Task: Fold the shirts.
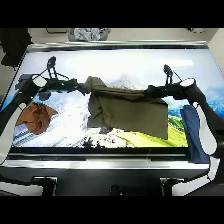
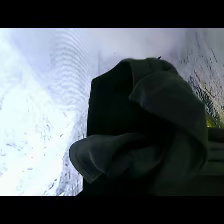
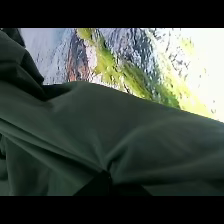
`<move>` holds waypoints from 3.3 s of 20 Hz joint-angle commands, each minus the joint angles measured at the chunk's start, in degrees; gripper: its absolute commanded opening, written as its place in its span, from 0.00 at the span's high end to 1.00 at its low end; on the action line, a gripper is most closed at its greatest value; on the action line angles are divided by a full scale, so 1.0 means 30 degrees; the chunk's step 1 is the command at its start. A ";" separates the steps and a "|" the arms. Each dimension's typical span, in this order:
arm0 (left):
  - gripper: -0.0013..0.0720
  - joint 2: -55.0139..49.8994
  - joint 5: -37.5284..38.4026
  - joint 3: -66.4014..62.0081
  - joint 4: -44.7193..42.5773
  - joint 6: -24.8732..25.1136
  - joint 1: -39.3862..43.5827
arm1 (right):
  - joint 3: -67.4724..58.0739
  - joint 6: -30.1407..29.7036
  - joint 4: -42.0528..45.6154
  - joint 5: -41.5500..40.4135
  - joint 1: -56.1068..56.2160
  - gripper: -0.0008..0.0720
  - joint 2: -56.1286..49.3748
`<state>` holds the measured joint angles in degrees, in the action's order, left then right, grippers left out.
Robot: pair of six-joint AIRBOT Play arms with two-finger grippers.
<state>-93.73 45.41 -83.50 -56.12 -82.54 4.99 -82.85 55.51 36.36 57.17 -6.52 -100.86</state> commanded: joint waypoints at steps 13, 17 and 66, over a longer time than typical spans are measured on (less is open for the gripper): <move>0.33 -0.1290 0.9165 -0.0146 0.0568 0.1064 -0.3257 | -0.1610 -0.0204 0.8488 1.1205 -0.5486 0.14 0.3220; 0.33 -0.2375 0.7264 0.2492 0.4299 0.3016 -0.2025 | -0.0969 0.0168 0.8896 1.1759 -0.5457 0.14 0.3220; 0.95 0.9726 0.5224 -0.2484 0.6492 0.4422 -0.4546 | -0.3417 -0.1741 1.0324 0.6645 -0.3271 0.93 1.1307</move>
<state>-75.99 61.19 -83.79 -36.64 -69.30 -4.73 -77.76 51.51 64.55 77.21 -16.53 -75.02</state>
